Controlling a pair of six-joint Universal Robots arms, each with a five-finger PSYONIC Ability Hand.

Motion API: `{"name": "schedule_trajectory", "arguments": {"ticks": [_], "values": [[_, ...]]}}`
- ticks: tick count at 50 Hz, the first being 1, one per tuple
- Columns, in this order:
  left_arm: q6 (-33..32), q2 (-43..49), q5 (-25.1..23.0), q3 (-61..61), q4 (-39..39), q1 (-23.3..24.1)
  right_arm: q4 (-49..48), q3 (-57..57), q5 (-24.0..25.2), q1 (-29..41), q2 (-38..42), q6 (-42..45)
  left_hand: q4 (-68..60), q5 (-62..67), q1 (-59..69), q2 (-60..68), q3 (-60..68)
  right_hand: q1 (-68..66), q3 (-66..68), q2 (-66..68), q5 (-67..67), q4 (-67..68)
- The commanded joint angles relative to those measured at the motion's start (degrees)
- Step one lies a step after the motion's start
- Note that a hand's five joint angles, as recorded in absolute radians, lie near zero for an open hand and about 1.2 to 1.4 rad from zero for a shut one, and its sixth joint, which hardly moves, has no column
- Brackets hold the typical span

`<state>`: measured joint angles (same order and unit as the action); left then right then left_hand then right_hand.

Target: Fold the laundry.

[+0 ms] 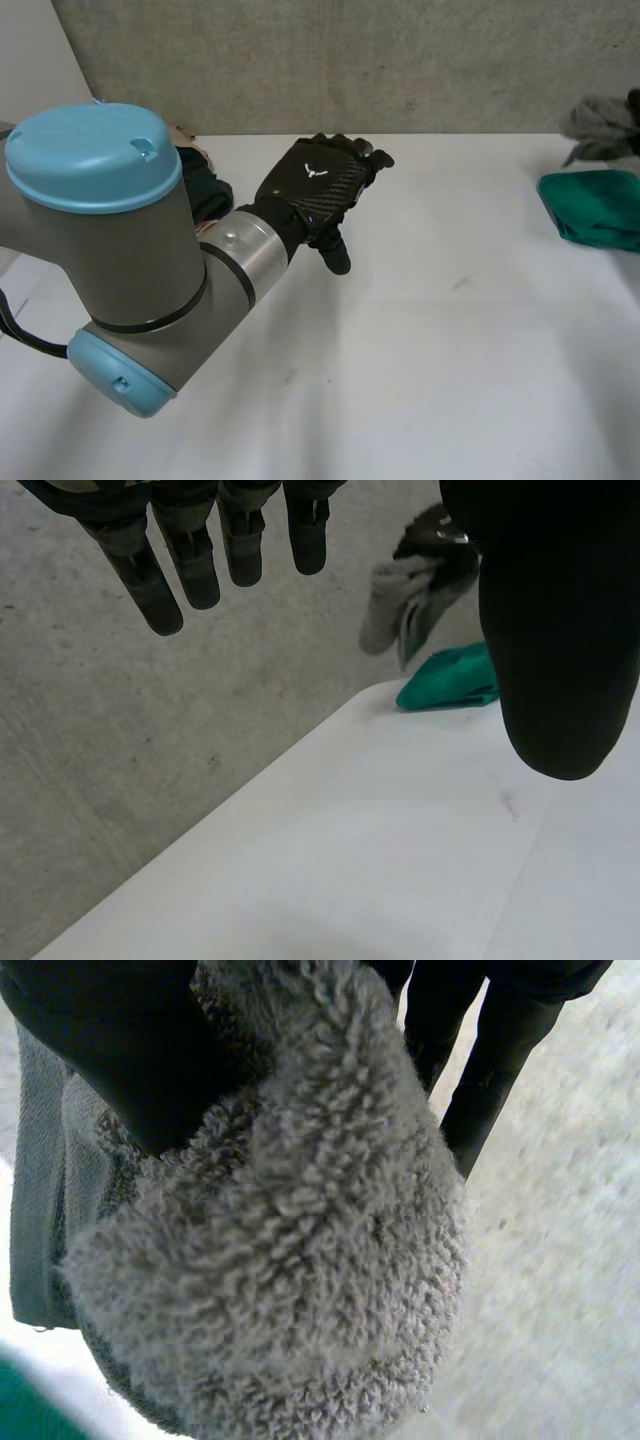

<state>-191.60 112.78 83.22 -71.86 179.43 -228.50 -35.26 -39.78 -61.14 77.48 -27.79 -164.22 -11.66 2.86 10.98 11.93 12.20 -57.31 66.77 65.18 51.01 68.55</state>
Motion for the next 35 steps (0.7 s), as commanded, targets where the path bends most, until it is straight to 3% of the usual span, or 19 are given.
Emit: {"name": "schedule_trajectory", "arguments": {"ticks": [1,7,20,24,25,35], "values": [[1.23,-0.19,-0.08,-0.47,0.22,1.39,-1.03,-0.3,10.06,-5.4,5.37,-6.28,-2.76,1.56,3.44,2.49,2.22,-22.69,13.23,14.82,18.99,11.45],[1.23,-0.89,-0.16,-0.65,0.22,1.74,-9.55,-8.38,15.78,-8.39,4.68,-7.43,-2.76,1.56,3.44,2.49,2.22,-22.69,13.23,14.82,18.99,11.45],[1.32,-1.16,-0.25,-1.44,0.31,3.24,-16.85,-17.79,19.48,-9.98,1.51,-11.39,-2.59,1.4,3.27,2.32,2.05,-22.69,13.23,14.82,18.99,11.45],[1.32,-1.6,-0.34,-1.44,0.31,3.76,-16.42,-21.83,18.78,-11.21,-1.73,-11.03,-2.59,1.4,3.27,2.32,2.05,40.68,-50.14,-48.55,-44.38,-51.92],[1.32,-1.68,-0.51,-1.44,0.31,3.94,-15.9,-23.75,18.43,-11.9,-4.01,-11.12,-2.59,1.4,3.27,2.32,2.05,47.31,-56.77,-55.18,-51.01,-58.55],[1.49,-4.06,-3.42,-2.32,1.98,5.0,-3.69,-28.69,16.67,-20.87,-15.89,-10.25,-1.75,0.55,2.43,1.48,1.21,47.31,-56.77,-55.18,-51.01,-58.55]]}}
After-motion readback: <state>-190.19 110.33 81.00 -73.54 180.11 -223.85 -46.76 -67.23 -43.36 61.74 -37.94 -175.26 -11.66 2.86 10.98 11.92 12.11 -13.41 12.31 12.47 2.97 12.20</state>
